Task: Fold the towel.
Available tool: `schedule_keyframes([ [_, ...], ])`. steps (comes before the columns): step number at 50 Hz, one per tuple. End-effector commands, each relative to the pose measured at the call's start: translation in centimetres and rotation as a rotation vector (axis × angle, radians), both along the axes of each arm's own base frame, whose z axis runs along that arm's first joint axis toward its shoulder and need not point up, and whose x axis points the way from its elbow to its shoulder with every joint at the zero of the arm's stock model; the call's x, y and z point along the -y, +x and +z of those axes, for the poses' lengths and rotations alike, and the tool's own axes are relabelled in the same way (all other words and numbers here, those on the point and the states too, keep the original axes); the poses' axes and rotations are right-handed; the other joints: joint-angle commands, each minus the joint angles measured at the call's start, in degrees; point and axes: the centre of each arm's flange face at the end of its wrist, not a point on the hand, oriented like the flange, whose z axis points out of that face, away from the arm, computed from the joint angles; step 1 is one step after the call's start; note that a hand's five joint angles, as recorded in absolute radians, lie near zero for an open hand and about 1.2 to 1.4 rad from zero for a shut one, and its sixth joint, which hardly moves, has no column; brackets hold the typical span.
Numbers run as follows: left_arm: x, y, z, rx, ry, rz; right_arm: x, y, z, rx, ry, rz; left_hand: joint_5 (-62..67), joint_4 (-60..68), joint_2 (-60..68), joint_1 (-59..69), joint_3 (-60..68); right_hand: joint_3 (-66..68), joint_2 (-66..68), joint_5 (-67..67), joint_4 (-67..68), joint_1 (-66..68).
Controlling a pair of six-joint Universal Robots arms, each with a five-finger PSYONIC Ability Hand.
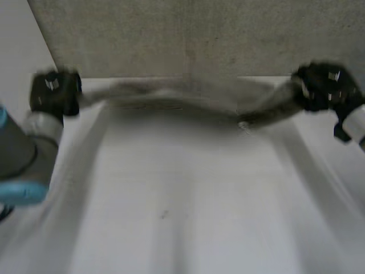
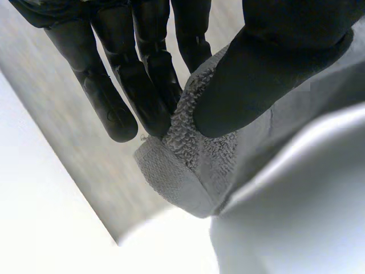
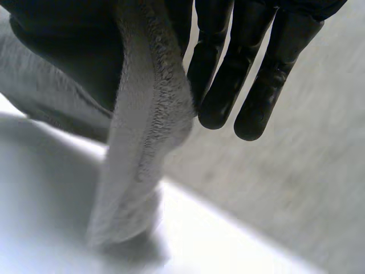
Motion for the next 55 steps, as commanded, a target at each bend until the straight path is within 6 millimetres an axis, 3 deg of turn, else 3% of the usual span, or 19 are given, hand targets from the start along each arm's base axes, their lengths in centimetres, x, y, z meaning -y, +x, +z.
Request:
schedule_keyframes([
  [1, -2.7, 1.1, -5.8, 0.044, 0.163, -0.035, -2.8, -0.9, -5.8, -0.116, 0.185, 0.049, 11.43, 10.25, 10.26, 12.99, 10.25, 11.88, 12.24, 13.40, 11.76, 24.12],
  [4, -2.9, 1.1, -6.9, 0.053, 0.198, -0.037, -3.3, -0.7, -7.4, -0.204, 0.184, 0.062, 11.43, 10.25, 10.26, 12.99, 10.25, 11.88, 12.24, 13.40, 11.76, 24.12],
  [9, -2.7, 1.2, -6.6, 0.050, 0.188, -0.030, -4.0, -0.7, -8.4, -0.262, 0.213, 0.060, 11.43, 10.25, 10.26, 12.99, 10.25, 11.88, 12.24, 13.40, 11.76, 24.12],
  [11, -2.6, 1.3, -6.4, 0.049, 0.180, -0.027, -4.2, -0.9, -8.6, -0.265, 0.231, 0.041, 11.43, 10.25, 10.26, 12.99, 10.25, 4.03, 4.39, 5.56, 3.91, 16.28],
  [12, -2.6, 1.3, -6.4, 0.048, 0.179, -0.026, -4.3, -1.0, -8.6, -0.268, 0.242, 0.021, 11.43, 10.25, 10.26, 12.99, 10.25, -6.46, -6.10, -4.94, -6.58, 5.79],
  [17, -2.6, 1.7, -6.2, 0.047, 0.176, -0.014, -5.3, -1.3, -9.3, -0.279, 0.270, -0.012, 11.43, 10.25, 10.26, 12.99, 10.25, -12.62, -12.26, -11.10, -12.74, -0.37],
  [31, -2.8, 1.7, -5.9, 0.045, 0.170, -0.015, -10.0, 0.5, -7.1, -0.315, 0.109, -0.014, 11.43, 10.25, 10.26, 12.99, 10.25, -20.86, -20.50, -19.34, -20.98, -8.62],
  [42, -3.0, 1.5, -6.1, 0.047, 0.176, -0.021, -12.6, 2.9, -7.4, -0.431, 0.052, -0.010, 11.43, 10.25, 10.26, 12.99, 10.25, -20.70, -20.34, -19.17, -20.82, -8.45],
  [49, -3.1, 1.5, -6.2, 0.049, 0.182, -0.023, -12.7, 3.7, -9.0, -0.516, 0.011, -0.010, 11.43, 10.25, 10.26, 12.99, 10.25, -19.52, -19.16, -18.00, -19.64, -7.27],
  [55, -3.2, 1.6, -6.2, 0.049, 0.187, -0.021, -11.5, 3.0, -10.3, -0.644, -0.015, -0.094, 11.43, 10.25, 10.26, 12.99, 10.25, -19.18, -18.82, -17.66, -19.30, -6.93],
])
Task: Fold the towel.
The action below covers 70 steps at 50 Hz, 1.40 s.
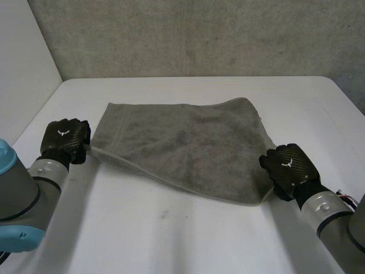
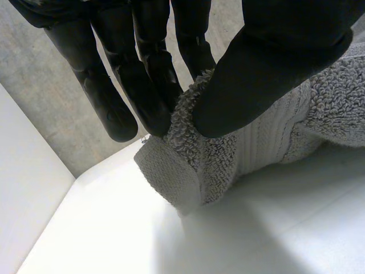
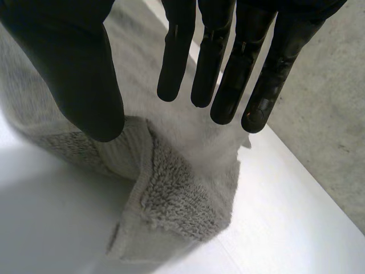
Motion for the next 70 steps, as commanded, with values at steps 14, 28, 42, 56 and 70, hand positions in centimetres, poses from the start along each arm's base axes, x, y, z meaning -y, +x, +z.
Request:
schedule_keyframes([
  [14, -0.1, 0.1, -0.1, 0.003, 0.009, 0.001, 1.1, -1.7, -1.6, -0.196, -0.040, -0.144, 11.43, 10.25, 10.26, 12.99, 10.21, 8.48, 8.29, 8.79, 8.69, 13.51],
  [28, -0.1, 0.1, -0.1, 0.005, 0.011, 0.001, 1.0, -4.3, -2.5, -0.153, 0.173, -0.236, 11.43, 10.25, 10.26, 12.99, 10.21, 12.47, 12.28, 12.78, 12.68, 17.50],
  [42, -1.0, 0.0, 3.6, 0.070, -0.064, -0.014, 3.5, -4.9, 7.0, 0.061, -0.115, -0.229, 11.43, 10.25, 10.26, 12.99, 10.21, 36.85, 36.66, 37.16, 37.06, 41.88],
  [56, -5.8, 0.4, 19.3, 0.027, -0.344, -0.026, 1.5, -4.4, 20.2, 0.112, -0.122, -0.153, 11.43, 10.25, 10.26, 12.99, 10.21, 36.85, 36.66, 37.16, 37.06, 41.88],
  [70, -0.8, -1.0, 9.4, 0.188, 0.067, -0.091, 6.3, -2.0, 14.4, -0.149, 0.147, -0.102, 11.43, 10.25, 10.26, 12.99, 10.21, 36.85, 36.66, 37.16, 37.06, 41.88],
])
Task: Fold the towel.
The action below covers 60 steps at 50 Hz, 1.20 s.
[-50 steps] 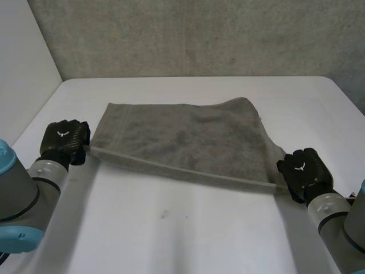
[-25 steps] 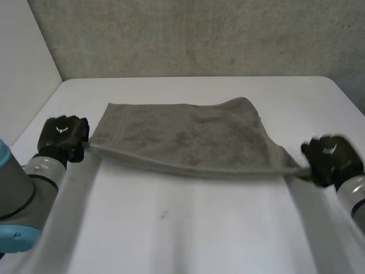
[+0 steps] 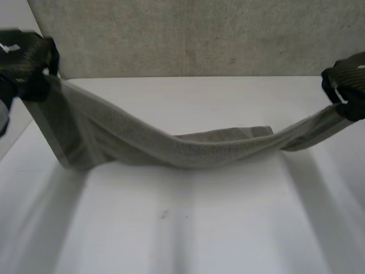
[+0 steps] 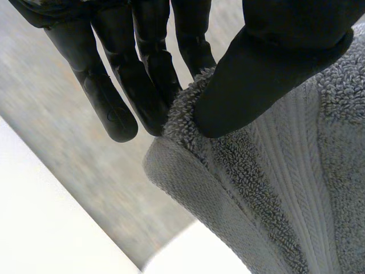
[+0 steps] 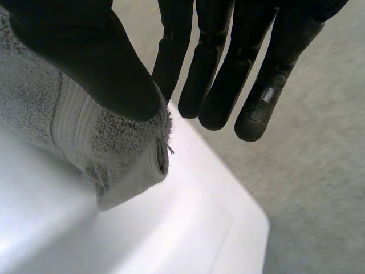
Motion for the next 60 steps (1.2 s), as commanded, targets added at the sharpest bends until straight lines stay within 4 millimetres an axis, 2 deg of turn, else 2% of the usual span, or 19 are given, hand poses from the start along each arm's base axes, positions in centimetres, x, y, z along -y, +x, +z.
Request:
schedule_keyframes([
  [1, 4.8, -1.0, -10.1, 0.174, 0.292, -0.010, 3.3, 2.6, -6.1, -0.143, 0.167, 0.015, 11.43, 10.25, 10.26, 12.99, 10.21, 12.09, 12.53, 13.60, 11.80, 24.57],
  [6, 7.6, -1.8, -13.4, 0.302, 0.324, -0.020, 5.0, 4.1, -9.1, -0.250, 0.189, 0.008, 11.43, 10.25, 10.26, 12.99, 10.21, 12.09, 12.53, 13.60, 11.80, 24.57],
  [12, 11.1, -2.6, -13.0, 0.333, 0.238, -0.003, 7.9, 5.9, -9.3, -0.243, 0.056, -0.003, 11.43, 10.25, 10.26, 12.99, 10.21, 12.09, 12.53, 13.60, 11.80, 24.57],
  [14, 13.8, -3.6, -8.9, 0.292, 0.062, 0.025, 10.5, 7.0, -6.4, -0.185, -0.161, -0.044, 11.43, 10.25, 10.26, 12.99, 10.21, 12.09, 12.53, 13.60, 11.80, 24.57],
  [15, 13.8, -3.6, -8.9, 0.292, 0.060, 0.025, 10.5, 7.0, -6.3, -0.185, -0.162, -0.044, 11.43, 10.25, 10.26, 12.99, 10.21, 12.09, 12.53, 13.60, 11.80, 24.57],
  [17, 15.5, -5.0, -2.3, 0.205, -0.202, 0.050, 12.5, 7.5, -0.7, -0.095, -0.455, -0.126, 11.43, 10.25, 10.26, 12.99, 10.21, 12.09, 12.53, 13.60, 11.80, 24.57],
  [18, 15.5, -5.0, -2.2, 0.205, -0.203, 0.050, 12.5, 7.5, -0.7, -0.094, -0.457, -0.126, 11.43, 10.25, 10.26, 12.99, 10.21, 12.09, 12.53, 13.60, 11.80, 24.57],
  [19, 15.7, -5.5, 1.2, 0.152, -0.341, 0.064, 12.9, 7.5, 2.3, -0.038, -0.606, -0.162, 11.43, 10.25, 10.26, 12.99, 10.21, 12.09, 12.53, 13.60, 11.80, 24.57],
  [20, 15.7, -5.5, 1.2, 0.152, -0.342, 0.064, 12.7, 7.4, 5.5, 0.018, -0.749, -0.187, 11.43, 10.25, 10.26, 12.99, 10.21, 12.09, 12.53, 13.60, 11.80, 24.57],
  [22, 15.1, -5.5, 7.4, 0.035, -0.588, 0.106, 12.0, 7.2, 8.1, 0.061, -0.862, -0.204, 11.43, 10.25, 10.26, 12.99, 10.21, 12.09, 12.53, 13.60, 11.80, 24.57],
  [25, 13.6, -5.0, 10.9, -0.047, -0.725, 0.121, 10.7, 6.8, 10.4, 0.110, -0.976, -0.213, 11.43, 10.25, 10.26, 12.99, 10.21, 12.09, 12.53, 13.60, 11.80, 24.57],
  [29, 12.7, -4.6, 11.4, -0.095, -0.741, 0.111, 9.9, 6.8, 9.6, 0.108, -0.945, -0.195, 11.43, 10.25, 10.26, 12.99, 10.21, 12.09, 12.53, 13.60, 11.80, 24.57],
  [34, 12.6, -3.8, 7.7, -0.115, -0.603, 0.093, 9.3, 6.8, 5.6, 0.132, -0.802, -0.125, 11.43, 10.25, 10.26, 12.99, 10.21, 12.09, 12.53, 13.60, 11.80, 24.57],
  [39, 12.1, -3.5, -1.3, -0.101, -0.335, 0.064, 7.9, 7.0, -1.7, 0.140, -0.563, -0.010, 11.43, 10.25, 10.26, 12.99, 10.21, 12.09, 12.53, 13.60, 11.80, 24.57],
  [42, 12.0, -3.4, -3.7, -0.092, -0.273, 0.062, 7.2, 6.8, -5.1, 0.115, -0.460, 0.030, 11.43, 10.25, 10.26, 12.99, 10.21, 12.09, 12.53, 13.60, 11.80, 24.57],
  [45, 11.3, -3.3, -10.6, -0.054, -0.144, 0.060, 6.9, 6.1, -8.5, 0.086, -0.360, 0.036, 11.43, 10.25, 10.26, 12.99, 10.21, 12.09, 12.53, 13.60, 11.80, 24.57],
  [50, 11.0, -3.2, -16.5, -0.017, -0.039, 0.061, 6.2, 6.3, -15.0, 0.038, -0.181, 0.069, 11.43, 10.25, 10.26, 12.99, 10.21, 12.09, 12.53, 13.60, 11.80, 24.57],
  [55, 10.1, -2.9, -20.1, 0.019, 0.067, 0.065, 5.6, 6.2, -18.6, -0.003, -0.080, 0.074, 11.43, 10.25, 10.26, 12.99, 10.21, 12.09, 12.53, 13.60, 11.80, 24.57],
  [60, 8.2, -2.4, -21.4, 0.080, 0.166, 0.065, 5.1, 5.7, -19.0, -0.073, -0.043, 0.074, 11.43, 10.25, 10.26, 12.99, 10.21, 12.09, 12.53, 13.60, 11.80, 24.57],
])
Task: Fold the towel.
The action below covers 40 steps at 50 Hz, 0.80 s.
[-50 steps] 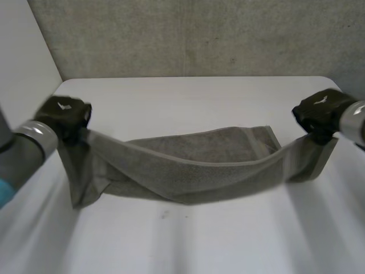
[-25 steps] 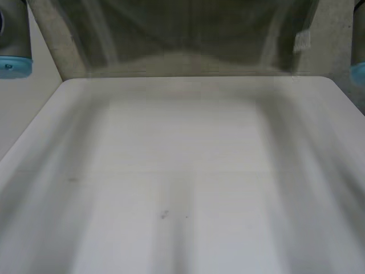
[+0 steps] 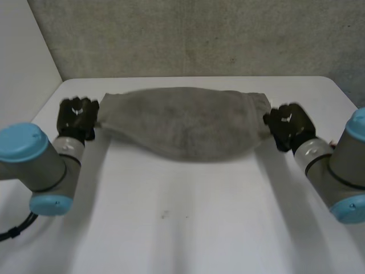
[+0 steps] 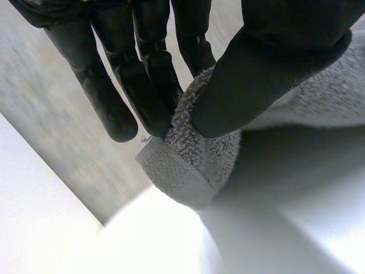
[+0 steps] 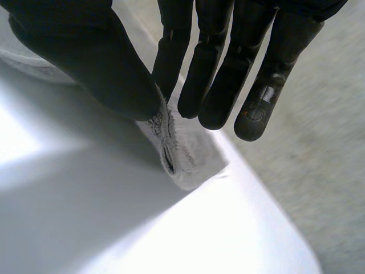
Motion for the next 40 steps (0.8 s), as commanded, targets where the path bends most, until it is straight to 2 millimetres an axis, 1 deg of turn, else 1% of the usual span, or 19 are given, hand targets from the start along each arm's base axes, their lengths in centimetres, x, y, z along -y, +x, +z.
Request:
schedule_keyframes([
  [1, -2.9, 0.8, -2.8, 0.104, 0.169, 0.001, -1.0, -0.7, -1.7, -0.122, 0.091, -0.005, 11.43, 10.24, 10.25, 12.59, 10.21, 11.82, 12.53, 13.26, 11.56, 24.57],
  [2, -2.9, 0.9, -2.8, 0.104, 0.170, 0.001, -1.0, -0.7, -1.7, -0.122, 0.091, -0.005, 11.43, 10.24, 10.25, 12.59, 10.21, 11.82, 12.53, 13.26, 11.56, 24.57],
  [4, -3.6, 1.1, -2.2, 0.131, 0.183, 0.000, -2.2, -1.1, 0.3, -0.165, 0.105, 0.001, 11.43, 10.24, 10.25, 12.59, 10.21, 11.82, 12.53, 13.26, 11.56, 24.57],
  [6, -5.5, 1.8, -1.1, 0.186, 0.227, 0.001, -2.8, -1.6, 1.1, -0.186, 0.127, -0.002, 11.43, 10.24, 10.25, 12.59, 10.21, 11.82, 12.53, 13.26, 11.56, 24.57],
  [7, -5.5, 1.8, -1.1, 0.186, 0.227, 0.001, -2.8, -1.6, 1.1, -0.187, 0.127, -0.002, 11.43, 10.24, 10.25, 12.59, 10.21, 11.82, 12.53, 13.26, 11.56, 24.57],
  [9, -7.4, 2.7, 0.4, 0.227, 0.268, 0.006, -3.8, -3.1, 2.1, -0.233, 0.203, -0.022, 11.43, 10.24, 10.25, 12.59, 10.21, 11.82, 12.53, 13.26, 11.56, 24.57],
  [10, -7.4, 2.7, 0.4, 0.227, 0.268, 0.006, -3.8, -3.1, 2.1, -0.233, 0.203, -0.022, 11.43, 10.24, 10.25, 12.59, 10.21, 11.82, 12.53, 13.26, 11.56, 24.57],
  [12, -9.7, 3.2, 2.0, 0.263, 0.315, -0.001, -5.2, -4.4, 3.7, -0.277, 0.272, -0.035, 11.43, 10.24, 10.25, 12.59, 10.21, 11.82, 12.53, 13.26, 11.56, 24.57],
  [15, -10.9, 3.5, 2.8, 0.291, 0.347, -0.010, -6.1, -4.9, 4.7, -0.305, 0.304, -0.033, 11.43, 10.24, 10.25, 12.59, 10.21, 11.82, 12.53, 13.26, 11.56, 24.57],
  [17, -13.2, 3.8, 4.5, 0.334, 0.405, -0.061, -7.7, -6.4, 5.9, -0.380, 0.381, -0.034, 11.43, 10.24, 10.25, 12.59, 10.21, 11.82, 12.53, 13.26, 11.56, 24.57],
  [22, -15.2, 3.6, 6.2, 0.316, 0.441, -0.174, -9.0, -7.7, 6.9, -0.454, 0.433, -0.016, 11.43, 10.24, 10.25, 12.59, 10.21, 11.82, 12.53, 13.26, 11.56, 24.57],
  [29, -13.3, 4.2, 6.7, 0.267, 0.364, -0.187, -7.8, -7.5, 7.0, -0.436, 0.335, -0.022, 11.43, 10.24, 10.25, 12.59, 10.21, 11.82, 12.53, 13.26, 11.56, 24.57],
  [31, -11.0, 4.1, 5.6, 0.263, 0.319, -0.169, -6.1, -7.2, 6.2, -0.393, 0.283, -0.047, 11.43, 10.24, 10.25, 12.59, 10.21, 11.82, 12.53, 13.26, 11.56, 24.57],
  [32, -11.0, 4.1, 5.6, 0.263, 0.319, -0.168, -6.1, -7.2, 6.2, -0.393, 0.283, -0.047, 11.43, 10.24, 10.25, 12.59, 10.21, 11.82, 12.53, 13.26, 11.56, 24.57],
  [34, -8.6, 3.6, 4.4, 0.267, 0.278, -0.169, -4.0, -6.4, 4.6, -0.328, 0.250, -0.060, 11.43, 10.24, 10.25, 12.59, 10.21, 11.82, 12.53, 13.26, 11.56, 24.57],
  [35, -8.6, 3.6, 4.4, 0.267, 0.278, -0.169, -4.0, -6.4, 4.6, -0.327, 0.250, -0.060, 11.43, 10.24, 10.25, 12.59, 10.21, 11.82, 12.53, 13.26, 11.56, 24.57],
  [37, -7.4, 3.4, 3.6, 0.267, 0.272, -0.165, -2.1, -4.5, 3.8, -0.268, 0.181, -0.046, 11.43, 10.24, 10.25, 12.59, 10.21, 11.82, 12.53, 13.26, 11.56, 24.57],
  [39, -5.0, 3.1, 2.1, 0.265, 0.273, -0.157, -1.1, -3.7, 3.1, -0.247, 0.156, -0.044, 11.43, 10.24, 10.25, 12.59, 10.21, 11.82, 12.53, 13.26, 11.56, 24.57],
  [40, -4.9, 3.1, 2.1, 0.265, 0.273, -0.157, -1.1, -3.7, 3.1, -0.247, 0.156, -0.044, 11.43, 10.24, 10.25, 12.59, 10.21, 11.82, 12.53, 13.26, 11.56, 24.57],
])
